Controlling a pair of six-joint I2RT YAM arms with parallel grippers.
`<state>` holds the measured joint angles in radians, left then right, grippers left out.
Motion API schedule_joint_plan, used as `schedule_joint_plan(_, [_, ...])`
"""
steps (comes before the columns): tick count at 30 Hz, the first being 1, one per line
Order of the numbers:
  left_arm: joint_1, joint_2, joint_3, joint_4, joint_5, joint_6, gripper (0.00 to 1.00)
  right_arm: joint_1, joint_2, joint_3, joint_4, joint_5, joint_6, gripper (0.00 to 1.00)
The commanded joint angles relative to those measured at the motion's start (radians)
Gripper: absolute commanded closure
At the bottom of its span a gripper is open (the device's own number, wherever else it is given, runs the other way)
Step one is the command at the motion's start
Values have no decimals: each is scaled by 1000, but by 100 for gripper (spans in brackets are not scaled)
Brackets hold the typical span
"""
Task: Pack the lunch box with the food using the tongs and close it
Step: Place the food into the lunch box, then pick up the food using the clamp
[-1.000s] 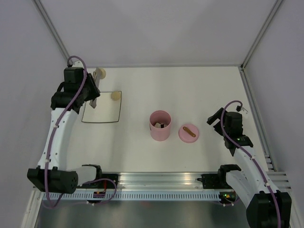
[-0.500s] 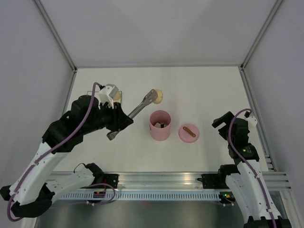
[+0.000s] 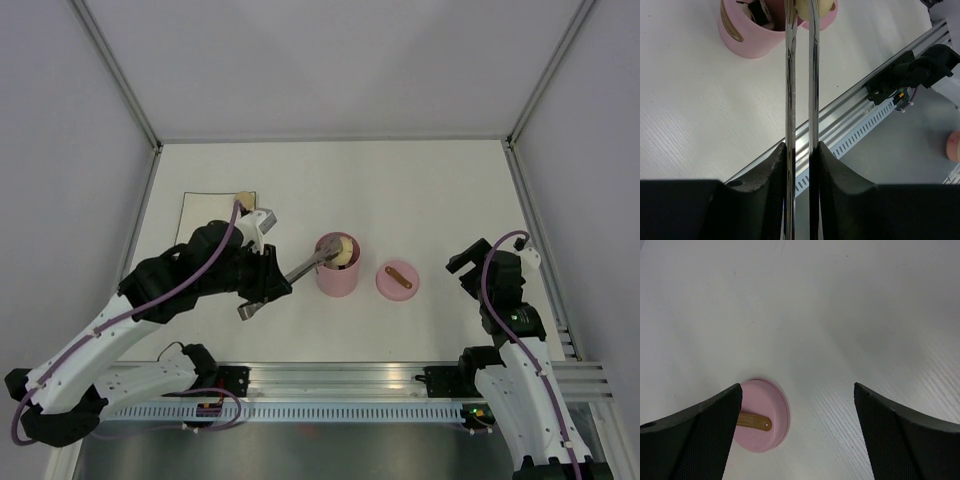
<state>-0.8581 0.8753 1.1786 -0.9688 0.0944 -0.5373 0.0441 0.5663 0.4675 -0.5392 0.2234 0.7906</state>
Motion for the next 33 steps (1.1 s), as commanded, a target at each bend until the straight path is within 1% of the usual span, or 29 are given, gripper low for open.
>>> schedule_joint_plan(1, [-16, 34, 6, 50, -47, -21, 71, 3, -11, 3, -13, 14, -1, 2])
schedule_joint_plan(4, [-18, 45, 7, 51, -81, -10, 70, 3, -26, 5, -28, 30, -10, 2])
schedule_joint_plan(10, [-19, 82, 4, 51, -90, -4, 65, 3, -39, -6, -28, 37, -13, 2])
schedule_joint_plan(13, [-19, 88, 9, 53, -91, -3, 61, 3, -28, -6, -22, 34, -14, 2])
schedule_joint_plan(15, [-19, 88, 19, 51, -90, 2, 55, 4, -17, -6, -18, 30, -14, 2])
schedule_joint_plan(19, [-19, 82, 35, 48, -90, 17, 52, 3, -3, -4, -4, 28, -17, 2])
schedule_joint_plan(20, [-19, 82, 44, 48, -91, 20, 49, 3, 1, -6, 1, 22, -19, 2])
schedule_joint_plan(27, [-21, 99, 102, 41, -90, 37, 45, 4, 9, 2, 7, 21, -21, 2])
schedule_joint_plan(31, [-18, 97, 156, 2, -231, 33, 45, 3, 17, 3, 18, 18, -22, 2])
schedule_joint_plan(32, [-15, 96, 189, -17, -308, 33, 43, 3, 20, 5, 21, 16, -22, 2])
schedule_joint_plan(33, [-13, 99, 206, -28, -349, 36, 42, 3, 21, 2, 27, 11, -24, 2])
